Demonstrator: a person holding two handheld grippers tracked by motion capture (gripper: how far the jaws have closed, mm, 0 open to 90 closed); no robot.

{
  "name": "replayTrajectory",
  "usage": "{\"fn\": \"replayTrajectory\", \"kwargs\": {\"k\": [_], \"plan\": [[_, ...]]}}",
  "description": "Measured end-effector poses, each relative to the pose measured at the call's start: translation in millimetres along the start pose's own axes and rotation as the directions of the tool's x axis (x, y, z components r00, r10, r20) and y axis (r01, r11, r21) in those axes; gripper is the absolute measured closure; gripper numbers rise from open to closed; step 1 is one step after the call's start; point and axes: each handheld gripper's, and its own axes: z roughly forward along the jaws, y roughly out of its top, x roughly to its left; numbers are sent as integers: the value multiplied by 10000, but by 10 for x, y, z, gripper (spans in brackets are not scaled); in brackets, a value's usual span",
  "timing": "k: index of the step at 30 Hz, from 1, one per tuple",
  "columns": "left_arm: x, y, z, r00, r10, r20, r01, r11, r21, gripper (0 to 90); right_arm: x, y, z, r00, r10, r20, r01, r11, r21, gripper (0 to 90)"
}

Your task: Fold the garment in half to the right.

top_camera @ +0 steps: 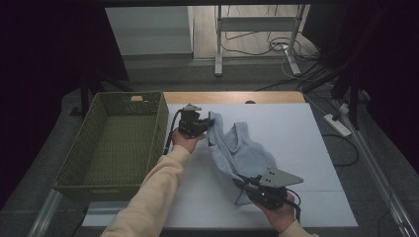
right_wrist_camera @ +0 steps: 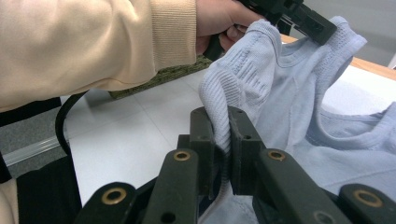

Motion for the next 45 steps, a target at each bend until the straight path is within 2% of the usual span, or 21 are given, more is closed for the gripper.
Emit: {"fn": "replayTrajectory", "kwargs": {"k": [6, 20, 33, 45], "plan": [[-17, 40, 19, 9999, 106, -98, -105, 9999, 83, 819, -40, -14, -61, 9998, 149, 156, -149, 9999, -26, 815], [-29, 38, 118, 9996, 76, -270, -63, 9989, 461, 818, -125, -69, -204, 9973, 394, 622, -393, 9992, -18, 815], [-80, 74, 230, 9994, 187, -285, -166, 9974, 703, 815, -208, -145, -294, 9942, 606, 886, -629, 9978, 229, 816], [-145, 99, 280, 9990, 393, -231, -372, 9959, 826, 815, -286, -204, -418, 9877, 914, 1265, -964, 9948, 338, 816]]}}
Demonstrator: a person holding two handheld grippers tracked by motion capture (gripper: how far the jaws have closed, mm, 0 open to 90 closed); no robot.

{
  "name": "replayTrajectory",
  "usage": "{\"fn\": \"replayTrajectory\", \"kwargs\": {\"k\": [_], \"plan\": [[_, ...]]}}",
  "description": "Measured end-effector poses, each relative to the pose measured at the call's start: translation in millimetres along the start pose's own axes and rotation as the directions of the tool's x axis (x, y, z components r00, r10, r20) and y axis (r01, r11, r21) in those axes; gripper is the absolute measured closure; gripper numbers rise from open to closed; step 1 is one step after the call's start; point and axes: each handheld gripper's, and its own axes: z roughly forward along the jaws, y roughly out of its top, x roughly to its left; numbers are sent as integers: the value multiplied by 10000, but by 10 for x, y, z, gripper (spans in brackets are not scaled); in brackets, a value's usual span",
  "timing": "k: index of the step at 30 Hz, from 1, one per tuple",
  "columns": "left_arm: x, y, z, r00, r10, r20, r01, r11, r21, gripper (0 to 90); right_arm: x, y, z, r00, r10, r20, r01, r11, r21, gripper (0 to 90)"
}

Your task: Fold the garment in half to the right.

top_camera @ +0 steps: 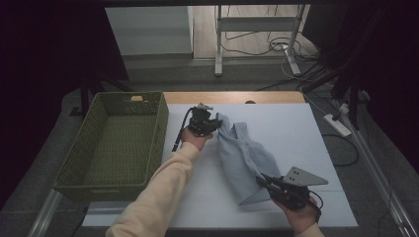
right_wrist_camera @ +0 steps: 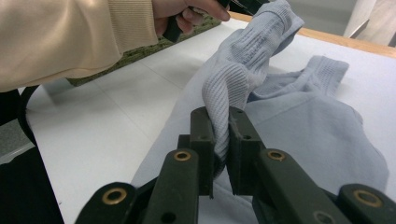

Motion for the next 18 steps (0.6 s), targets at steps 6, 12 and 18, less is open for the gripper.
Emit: {"fn": "replayTrajectory", "kwargs": {"k": [6, 12, 18], "plan": [[-47, 24, 31, 9999, 120, 28, -120, 9999, 37, 815, -36, -32, -43, 9998, 136, 146, -137, 9999, 81, 817], [-98, 42, 77, 9996, 268, 32, -268, 9996, 124, 814, -60, -59, -83, 9995, 206, 249, -210, 9997, 142, 816], [-120, 43, 114, 9995, 317, 66, -319, 9993, 197, 814, -87, -80, -111, 9990, 238, 374, -246, 9995, 199, 816]]}}
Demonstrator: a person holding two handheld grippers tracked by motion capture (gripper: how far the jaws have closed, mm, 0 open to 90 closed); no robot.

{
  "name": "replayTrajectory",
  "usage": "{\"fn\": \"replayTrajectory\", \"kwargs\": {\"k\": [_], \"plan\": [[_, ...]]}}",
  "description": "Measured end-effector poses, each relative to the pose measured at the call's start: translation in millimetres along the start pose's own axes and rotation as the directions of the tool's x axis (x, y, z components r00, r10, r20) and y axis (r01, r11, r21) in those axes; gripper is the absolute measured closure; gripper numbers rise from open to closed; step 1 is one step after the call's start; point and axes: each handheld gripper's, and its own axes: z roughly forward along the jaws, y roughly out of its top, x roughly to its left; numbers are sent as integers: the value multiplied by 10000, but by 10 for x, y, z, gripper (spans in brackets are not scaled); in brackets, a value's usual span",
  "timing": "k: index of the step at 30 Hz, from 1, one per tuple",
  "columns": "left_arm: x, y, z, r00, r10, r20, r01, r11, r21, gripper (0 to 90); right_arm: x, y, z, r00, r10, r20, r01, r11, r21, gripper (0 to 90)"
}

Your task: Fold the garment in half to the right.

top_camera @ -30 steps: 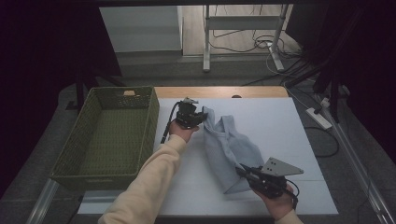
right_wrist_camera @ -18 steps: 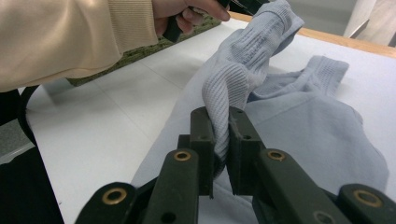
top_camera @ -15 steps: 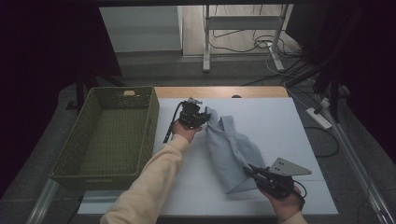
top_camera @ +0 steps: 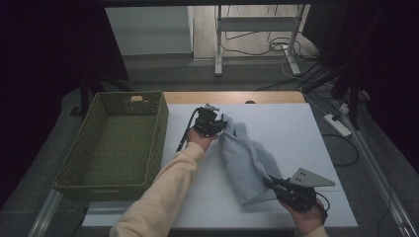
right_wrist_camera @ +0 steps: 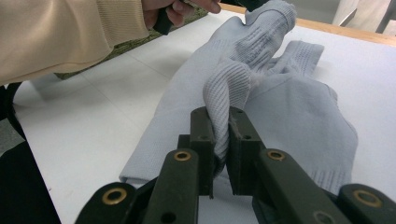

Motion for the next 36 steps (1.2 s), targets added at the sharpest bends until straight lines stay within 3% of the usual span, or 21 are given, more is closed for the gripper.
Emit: {"fn": "replayTrajectory", "kwargs": {"k": [23, 36], "plan": [[-63, 15, 122, 9999, 150, -46, -148, 9994, 326, 811, -87, -58, -32, 9994, 94, 343, -106, 9994, 343, 817], [-87, 18, 155, 9996, 263, -61, -260, 9987, 431, 811, -153, -86, -36, 9964, 408, 749, -459, 9967, 673, 816]]}}
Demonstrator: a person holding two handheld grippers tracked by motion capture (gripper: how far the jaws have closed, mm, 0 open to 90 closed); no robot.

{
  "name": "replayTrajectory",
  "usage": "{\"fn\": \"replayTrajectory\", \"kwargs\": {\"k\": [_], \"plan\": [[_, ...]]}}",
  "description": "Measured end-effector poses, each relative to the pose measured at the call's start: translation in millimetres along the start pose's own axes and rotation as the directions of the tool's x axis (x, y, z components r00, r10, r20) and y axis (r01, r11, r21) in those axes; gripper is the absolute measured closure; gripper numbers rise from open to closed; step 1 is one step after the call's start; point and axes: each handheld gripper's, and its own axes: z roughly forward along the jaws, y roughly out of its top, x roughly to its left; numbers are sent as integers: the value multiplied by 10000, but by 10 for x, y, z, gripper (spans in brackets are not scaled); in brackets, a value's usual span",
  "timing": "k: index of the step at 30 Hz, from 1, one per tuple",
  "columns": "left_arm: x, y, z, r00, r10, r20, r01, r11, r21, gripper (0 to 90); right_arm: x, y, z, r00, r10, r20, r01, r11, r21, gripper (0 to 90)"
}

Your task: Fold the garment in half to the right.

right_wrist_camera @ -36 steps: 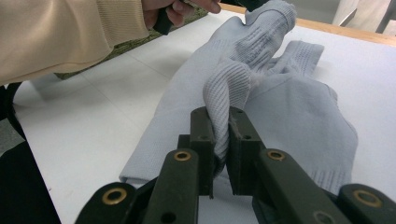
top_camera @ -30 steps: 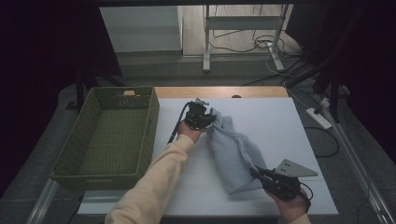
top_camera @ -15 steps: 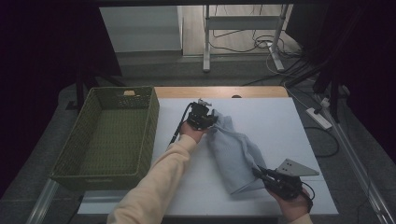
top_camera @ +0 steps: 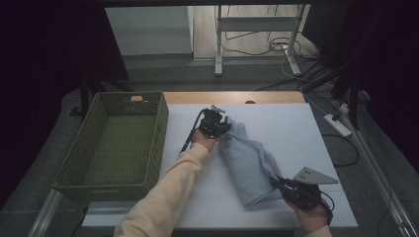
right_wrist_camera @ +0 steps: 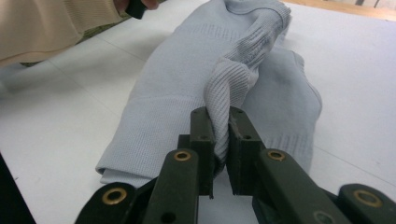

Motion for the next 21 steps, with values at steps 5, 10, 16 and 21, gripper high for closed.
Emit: {"fn": "replayTrajectory", "kwargs": {"k": [5, 10, 16, 21], "plan": [[-16, 9, 15, 10000, 41, 21, -41, 10000, 40, 810, -31, -10, -6, 9997, 203, 168, -205, 9997, 145, 816], [-42, 14, 41, 10000, 87, 47, -88, 9999, 75, 809, -63, -29, -21, 9991, 334, 274, -340, 9992, 211, 816], [-75, 16, 78, 9998, 181, 55, -182, 9996, 203, 809, -96, -50, -29, 9984, 446, 361, -460, 9982, 383, 816], [-88, 14, 98, 9998, 212, 56, -214, 9994, 258, 808, -131, -70, -30, 9975, 558, 428, -581, 9969, 534, 816]]}}
